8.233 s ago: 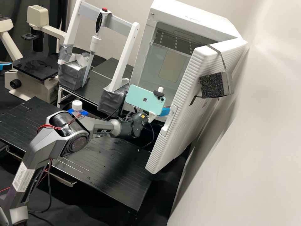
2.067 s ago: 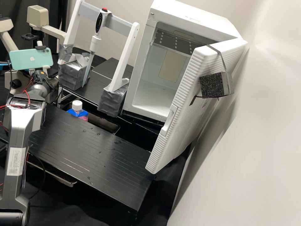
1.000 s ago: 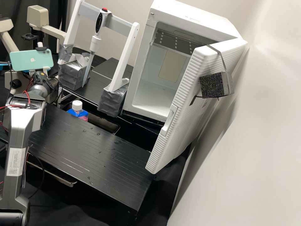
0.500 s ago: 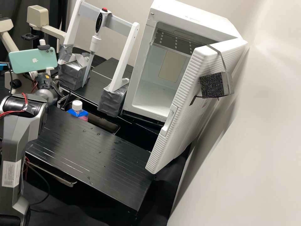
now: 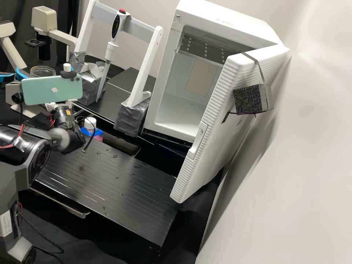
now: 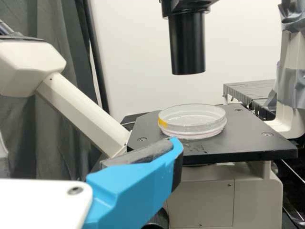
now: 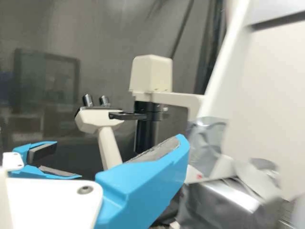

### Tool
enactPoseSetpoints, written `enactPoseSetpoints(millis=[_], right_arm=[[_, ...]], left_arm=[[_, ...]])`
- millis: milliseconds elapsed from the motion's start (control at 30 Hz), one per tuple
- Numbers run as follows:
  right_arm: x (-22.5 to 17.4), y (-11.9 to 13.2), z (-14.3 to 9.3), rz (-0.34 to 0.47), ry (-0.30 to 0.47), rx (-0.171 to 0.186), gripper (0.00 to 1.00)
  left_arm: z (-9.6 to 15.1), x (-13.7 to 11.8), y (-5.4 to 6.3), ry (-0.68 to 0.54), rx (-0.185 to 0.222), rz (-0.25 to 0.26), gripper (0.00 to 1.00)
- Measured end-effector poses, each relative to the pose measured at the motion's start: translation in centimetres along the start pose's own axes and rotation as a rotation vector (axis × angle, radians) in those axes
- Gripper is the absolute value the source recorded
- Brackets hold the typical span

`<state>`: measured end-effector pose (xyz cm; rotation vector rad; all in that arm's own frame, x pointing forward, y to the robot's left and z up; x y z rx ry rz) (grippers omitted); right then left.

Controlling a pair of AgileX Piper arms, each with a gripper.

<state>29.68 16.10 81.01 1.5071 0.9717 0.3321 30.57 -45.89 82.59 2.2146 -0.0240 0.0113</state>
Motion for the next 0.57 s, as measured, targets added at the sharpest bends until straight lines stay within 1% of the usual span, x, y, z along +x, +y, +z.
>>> enactPoseSetpoints(millis=[100, 167, 233, 267, 333, 400, 433, 500, 567], right_arm=[[-2.9, -0.1, -0.5, 0.049, -0.051, -0.001, 1.00], [-4.3, -0.1, -0.5, 0.101, -0.091, -0.021, 1.00], [-5.7, -0.2, -0.3, 0.180, -0.156, -0.050, 1.00], [-6.2, -0.1, -0.1, 0.234, -0.187, -0.051, 1.00], [-7.3, 0.0, 0.4, 0.329, -0.260, -0.045, 1.00], [-8.4, 0.3, 1.0, 0.400, -0.322, -0.025, 1.00], [-9.1, 0.4, 1.5, 0.438, -0.362, -0.009, 1.00], [-9.7, 0.7, 1.9, 0.467, -0.391, -0.003, 1.00], [-10.0, 0.9, 2.2, 0.478, -0.404, 0.001, 1.00]], left_arm=[[0.0, 0.0, 0.0, 0.000, 0.000, 0.000, 1.00], [0.0, 0.0, 0.0, 0.000, 0.000, 0.000, 1.00], [0.0, 0.0, 0.0, 0.000, 0.000, 0.000, 1.00], [0.0, 0.0, 0.0, 0.000, 0.000, 0.000, 1.00], [0.0, 0.0, 0.0, 0.000, 0.000, 0.000, 1.00], [0.0, 0.0, 0.0, 0.000, 0.000, 0.000, 1.00], [0.0, 0.0, 0.0, 0.000, 0.000, 0.000, 1.00], [0.0, 0.0, 0.0, 0.000, 0.000, 0.000, 1.00], [0.0, 0.0, 0.0, 0.000, 0.000, 0.000, 1.00]])
